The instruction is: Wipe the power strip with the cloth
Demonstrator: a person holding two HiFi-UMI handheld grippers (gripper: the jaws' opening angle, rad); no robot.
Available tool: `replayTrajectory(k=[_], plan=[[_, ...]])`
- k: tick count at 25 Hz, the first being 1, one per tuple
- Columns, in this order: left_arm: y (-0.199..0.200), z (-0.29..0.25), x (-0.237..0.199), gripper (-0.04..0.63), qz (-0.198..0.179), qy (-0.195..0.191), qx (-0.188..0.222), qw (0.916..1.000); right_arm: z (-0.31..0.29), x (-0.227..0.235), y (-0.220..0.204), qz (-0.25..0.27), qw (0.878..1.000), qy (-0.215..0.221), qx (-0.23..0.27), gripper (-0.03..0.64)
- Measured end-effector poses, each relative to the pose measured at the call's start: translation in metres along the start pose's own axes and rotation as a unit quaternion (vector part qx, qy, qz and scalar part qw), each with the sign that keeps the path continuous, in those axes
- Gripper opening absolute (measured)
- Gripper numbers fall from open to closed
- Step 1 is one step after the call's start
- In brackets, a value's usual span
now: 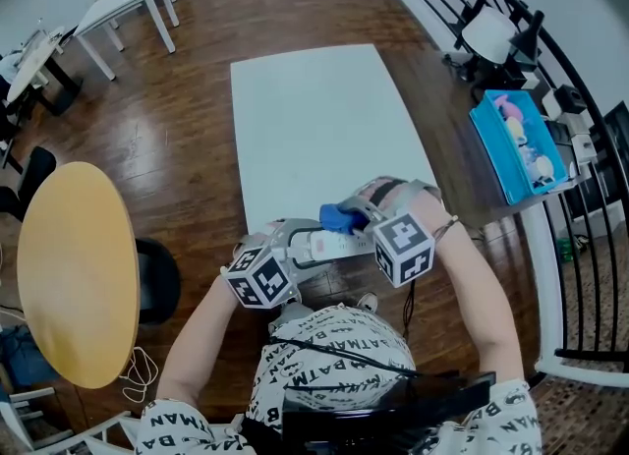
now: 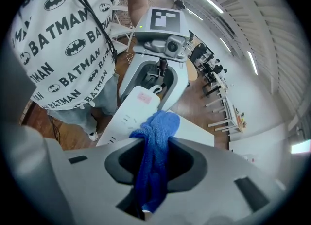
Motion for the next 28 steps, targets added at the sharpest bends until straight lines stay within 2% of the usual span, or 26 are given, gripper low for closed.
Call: replayTrajectory(k=[6, 12, 21, 28], plan=[[-0.005, 0.001, -0.001, 0.278, -0.002, 0.004, -0.005, 1.0, -0.006, -0.006, -0.005, 0.018, 1.0, 0.013, -0.018, 0.12], [-0.018, 0.012, -0.01, 0.278, 0.018, 0.009, 0.003, 0.9998, -0.016, -0.013, -0.031, -0.008, 0.998, 0.023, -0.056, 0.12], [-0.038, 0.029, -0.033, 0.278, 0.049, 0.025, 0.021, 0.9983, -0.025, -0.021, -0.074, -0.117, 0.989, 0.021, -0.083, 0.12], [-0.049, 0.026, -0.05, 0.278, 0.061, 0.039, 0.024, 0.9971, -0.027, -0.024, -0.079, -0.217, 0.972, -0.008, -0.093, 0.12]])
Point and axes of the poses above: the fingertips, and each gripper's own axes: z backward along the fingers, x to its right, y out of its top, the point moved 6 cm from there along z, backward along the fingers, and after that the axes turned 8 degrees about -x, right-handed, at the moved point
